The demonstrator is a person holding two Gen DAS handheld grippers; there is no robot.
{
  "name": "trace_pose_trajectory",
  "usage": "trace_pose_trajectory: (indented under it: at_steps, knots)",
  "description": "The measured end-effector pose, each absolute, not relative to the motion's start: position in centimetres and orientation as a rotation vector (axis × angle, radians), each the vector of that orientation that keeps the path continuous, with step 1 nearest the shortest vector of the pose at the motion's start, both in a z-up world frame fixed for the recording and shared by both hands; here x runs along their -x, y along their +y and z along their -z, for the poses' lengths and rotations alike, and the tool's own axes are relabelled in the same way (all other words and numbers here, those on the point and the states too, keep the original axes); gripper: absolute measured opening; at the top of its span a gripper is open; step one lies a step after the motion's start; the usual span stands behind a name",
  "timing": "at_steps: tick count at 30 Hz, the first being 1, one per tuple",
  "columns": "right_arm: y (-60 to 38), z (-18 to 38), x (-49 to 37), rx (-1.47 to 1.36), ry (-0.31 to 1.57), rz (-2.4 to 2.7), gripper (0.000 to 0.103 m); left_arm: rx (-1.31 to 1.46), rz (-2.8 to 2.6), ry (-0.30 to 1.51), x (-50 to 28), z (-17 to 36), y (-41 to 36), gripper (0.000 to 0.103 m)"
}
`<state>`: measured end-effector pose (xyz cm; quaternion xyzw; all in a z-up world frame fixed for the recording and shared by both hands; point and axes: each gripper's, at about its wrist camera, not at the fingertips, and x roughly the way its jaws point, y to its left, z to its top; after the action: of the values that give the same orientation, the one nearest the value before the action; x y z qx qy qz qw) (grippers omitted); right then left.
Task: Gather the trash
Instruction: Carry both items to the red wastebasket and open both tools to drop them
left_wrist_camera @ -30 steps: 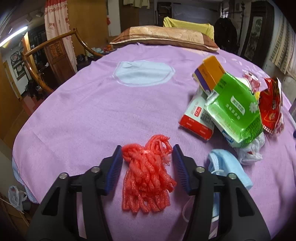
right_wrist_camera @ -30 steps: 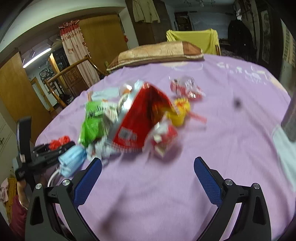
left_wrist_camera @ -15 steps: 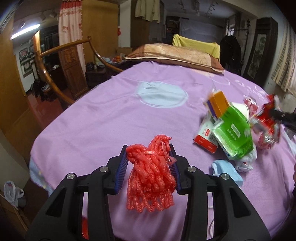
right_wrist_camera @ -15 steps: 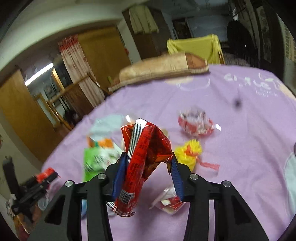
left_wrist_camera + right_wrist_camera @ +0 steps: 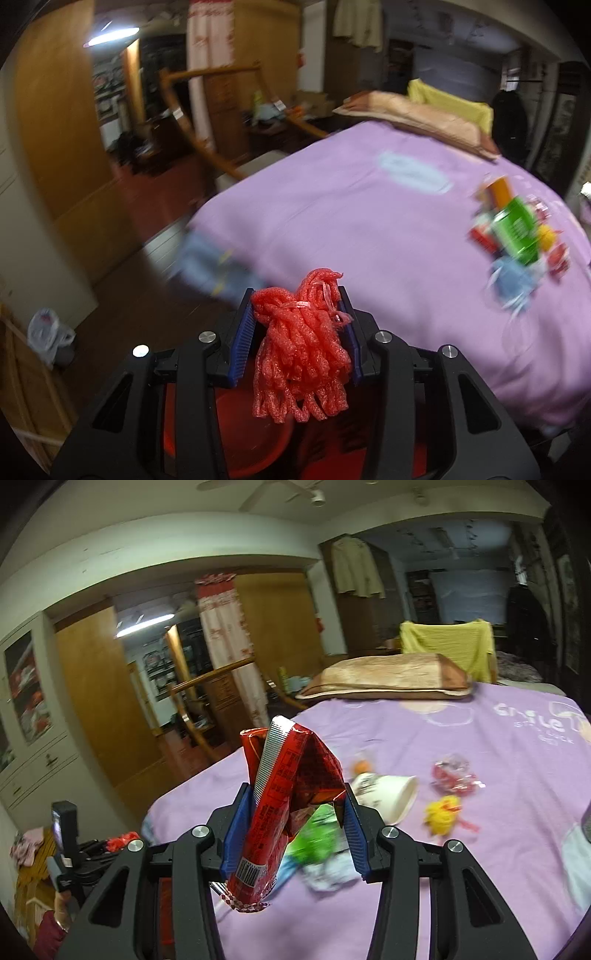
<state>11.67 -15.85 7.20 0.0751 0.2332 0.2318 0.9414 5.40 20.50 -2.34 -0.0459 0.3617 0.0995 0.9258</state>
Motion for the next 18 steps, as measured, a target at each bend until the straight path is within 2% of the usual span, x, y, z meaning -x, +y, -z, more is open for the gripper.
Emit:
trace_pose_trajectory:
  at_steps: [4, 6, 8, 11, 18]
  knots:
    - [-12.8, -7.0, -11.2, -0.122, 0.504, -0.529, 0.047, 0.162, -0.269, 0.807, -3.1, 5.9, 24.8, 0.043]
    - [-10.6, -6.7, -11.1, -0.1, 0.525, -0.555, 0.047, 0.191, -0.287, 0.841, -2.8, 7.6, 26.2, 0.047]
    - [-8.5, -6.4, -10.8, -0.078, 0.542, -0.579, 0.047, 0.208, -0.321, 0.87, -2.4, 8.8, 27.4, 0.078]
    - [-5.1, -5.9, -10.5, -0.048, 0.574, -0.621, 0.047, 0.201, -0.384, 0.846, -1.4, 9.5, 28.8, 0.093]
    - [4.5, -3.0, -9.7, 0.032, 0.689, -0.757, 0.049, 0.218, -0.496, 0.814, 0.7, 10.1, 32.2, 0.096]
